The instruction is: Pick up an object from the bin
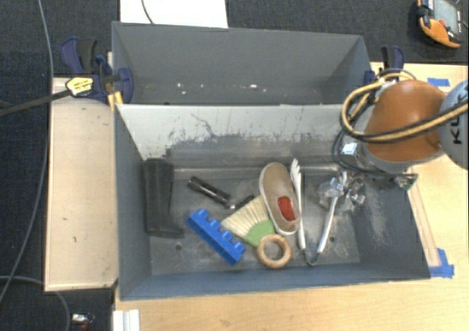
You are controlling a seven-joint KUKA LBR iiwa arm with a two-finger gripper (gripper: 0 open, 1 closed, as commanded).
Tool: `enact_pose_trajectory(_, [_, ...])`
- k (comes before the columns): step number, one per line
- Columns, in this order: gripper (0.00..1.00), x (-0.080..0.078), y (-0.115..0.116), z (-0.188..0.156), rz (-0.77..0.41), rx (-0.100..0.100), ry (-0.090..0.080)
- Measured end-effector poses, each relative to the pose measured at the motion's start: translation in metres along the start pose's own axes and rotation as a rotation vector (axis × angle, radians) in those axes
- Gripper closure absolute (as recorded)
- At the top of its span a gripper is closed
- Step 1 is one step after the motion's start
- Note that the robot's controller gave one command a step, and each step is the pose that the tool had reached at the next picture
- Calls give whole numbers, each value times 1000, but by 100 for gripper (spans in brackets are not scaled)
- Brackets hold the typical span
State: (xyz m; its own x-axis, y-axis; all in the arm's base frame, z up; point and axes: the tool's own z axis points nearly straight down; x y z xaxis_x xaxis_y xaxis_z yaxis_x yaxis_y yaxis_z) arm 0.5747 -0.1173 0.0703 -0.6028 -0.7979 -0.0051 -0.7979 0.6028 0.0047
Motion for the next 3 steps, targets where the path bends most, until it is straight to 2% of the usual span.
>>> enact_pose_trajectory(2, [100,0,1,-11,2,-2,1])
enact_pose_trajectory(3, [100,0,3,-57,5,-8,3])
